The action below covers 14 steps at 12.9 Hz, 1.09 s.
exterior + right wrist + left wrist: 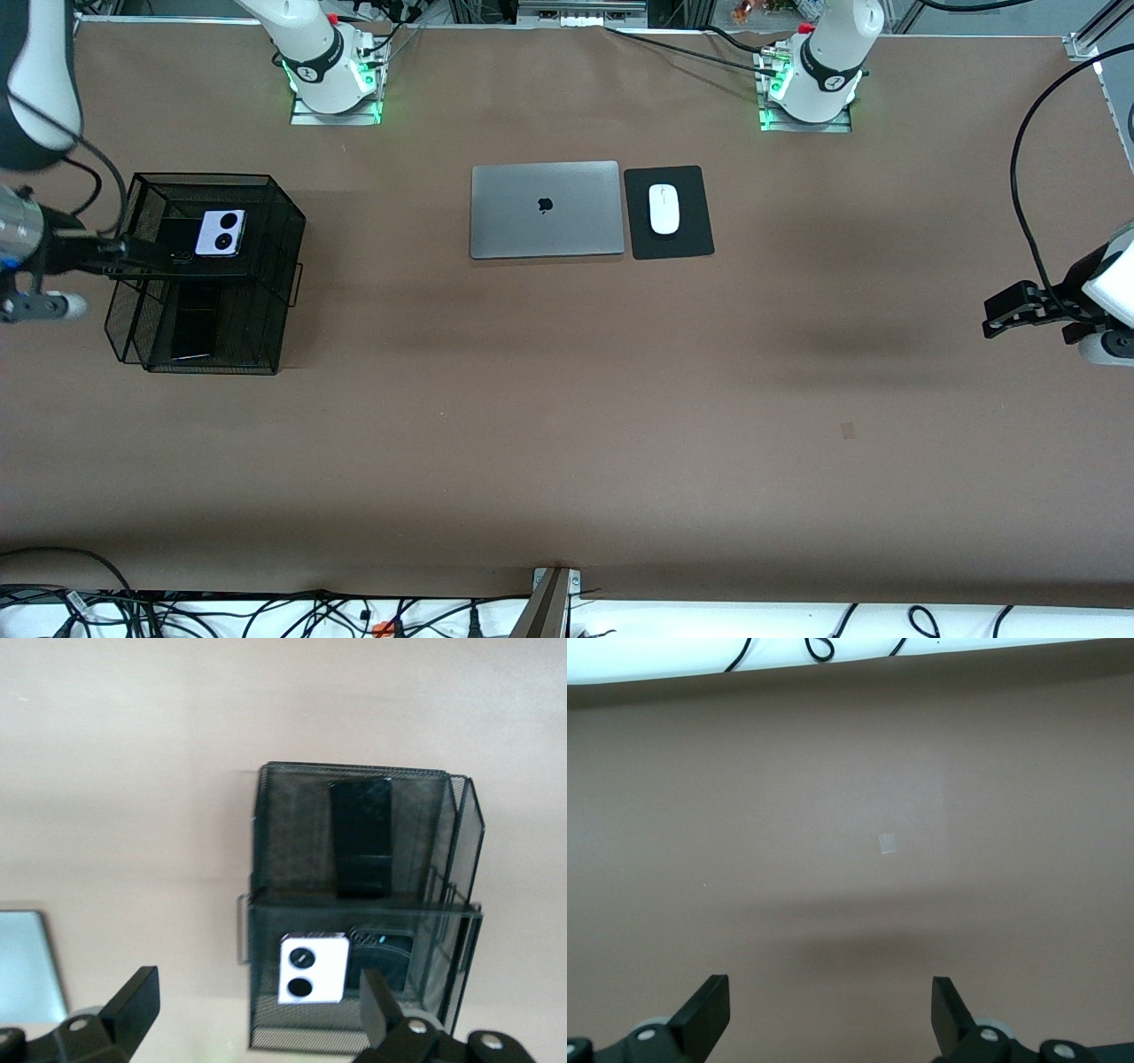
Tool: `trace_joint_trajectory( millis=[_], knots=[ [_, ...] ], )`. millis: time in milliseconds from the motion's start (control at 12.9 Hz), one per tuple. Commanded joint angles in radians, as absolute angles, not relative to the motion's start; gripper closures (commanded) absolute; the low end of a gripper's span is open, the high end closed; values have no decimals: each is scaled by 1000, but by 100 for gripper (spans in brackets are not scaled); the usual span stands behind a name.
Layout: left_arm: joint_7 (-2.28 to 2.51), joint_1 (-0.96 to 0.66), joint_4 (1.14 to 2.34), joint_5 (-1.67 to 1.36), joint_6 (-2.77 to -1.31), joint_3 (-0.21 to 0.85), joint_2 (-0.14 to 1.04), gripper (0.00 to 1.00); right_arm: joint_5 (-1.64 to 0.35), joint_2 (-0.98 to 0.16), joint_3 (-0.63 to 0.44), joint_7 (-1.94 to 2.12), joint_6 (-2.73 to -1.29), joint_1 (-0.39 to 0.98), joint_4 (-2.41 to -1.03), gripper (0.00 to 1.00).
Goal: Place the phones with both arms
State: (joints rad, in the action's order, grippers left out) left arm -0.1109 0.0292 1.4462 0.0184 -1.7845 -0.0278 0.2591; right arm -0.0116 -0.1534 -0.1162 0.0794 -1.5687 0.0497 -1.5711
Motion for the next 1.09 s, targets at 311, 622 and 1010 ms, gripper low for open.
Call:
trace_joint_trajectory(
  millis=[311,622,1010],
  knots=[
    [-133,35,1468,29,-1776,-25,238,0,-34,-3,-55,8,-1618,12,-1667,0],
    [-130,35,1465,31,-1772,-23,239,0,-34,29,-49,14,-1611,6,-1669,0],
    [-130,35,1460,31,-1763,-25,238,0,-37,26,-38,-31,-1598,-18,-1675,0]
  ],
)
